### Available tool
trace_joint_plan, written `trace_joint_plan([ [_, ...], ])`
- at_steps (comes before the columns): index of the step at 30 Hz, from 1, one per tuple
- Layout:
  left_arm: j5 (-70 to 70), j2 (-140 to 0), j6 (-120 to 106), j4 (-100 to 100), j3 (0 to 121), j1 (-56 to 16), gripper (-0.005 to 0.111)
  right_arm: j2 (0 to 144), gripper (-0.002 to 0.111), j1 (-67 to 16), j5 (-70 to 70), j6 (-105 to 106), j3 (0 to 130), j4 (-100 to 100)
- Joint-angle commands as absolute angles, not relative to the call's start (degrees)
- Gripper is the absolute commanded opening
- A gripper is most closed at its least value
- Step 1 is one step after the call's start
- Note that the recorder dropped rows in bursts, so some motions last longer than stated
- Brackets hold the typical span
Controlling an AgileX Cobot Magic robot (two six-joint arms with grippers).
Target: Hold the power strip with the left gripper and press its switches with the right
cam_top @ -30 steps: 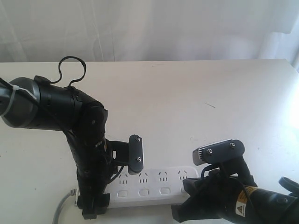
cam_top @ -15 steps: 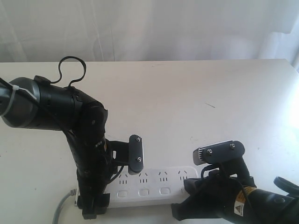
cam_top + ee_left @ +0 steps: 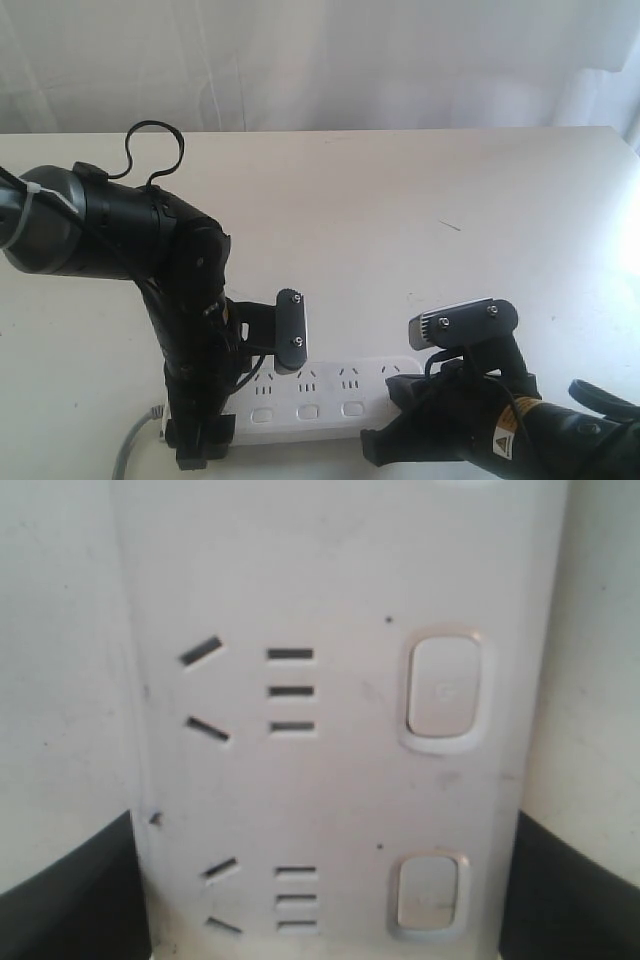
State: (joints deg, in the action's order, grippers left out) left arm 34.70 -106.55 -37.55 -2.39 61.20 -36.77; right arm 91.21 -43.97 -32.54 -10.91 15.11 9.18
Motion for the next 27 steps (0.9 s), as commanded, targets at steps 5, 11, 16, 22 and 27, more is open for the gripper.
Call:
trace_joint_plan([
  [5, 39.92, -109.28, -37.9, -1.8, 59.33, -36.66, 0.0, 92.05, 0.0, -43.97, -23.91, -11.32, 14.79, 7.29],
  [11, 39.92, -109.28, -37.9, -1.8, 59.33, -36.66, 0.0, 92.05, 0.0, -43.97, -19.26, -11.32, 15.12, 7.12],
  [16, 39.92, -109.28, -37.9, -1.8, 59.33, -36.66, 0.0, 92.05, 0.0, -43.97, -16.26, -11.6, 15.62, 5.56],
  [22, 39.71, -109.28, -37.91, -1.8, 59.33, -36.66, 0.0, 90.36, 0.0, -43.97, -15.2, -11.82, 15.62, 5.32],
  [27, 39.71, -109.28, -37.91, -1.8, 59.33, -36.66, 0.0, 87.51, 0.0, -43.97, -11.12, -11.82, 15.62, 5.56],
])
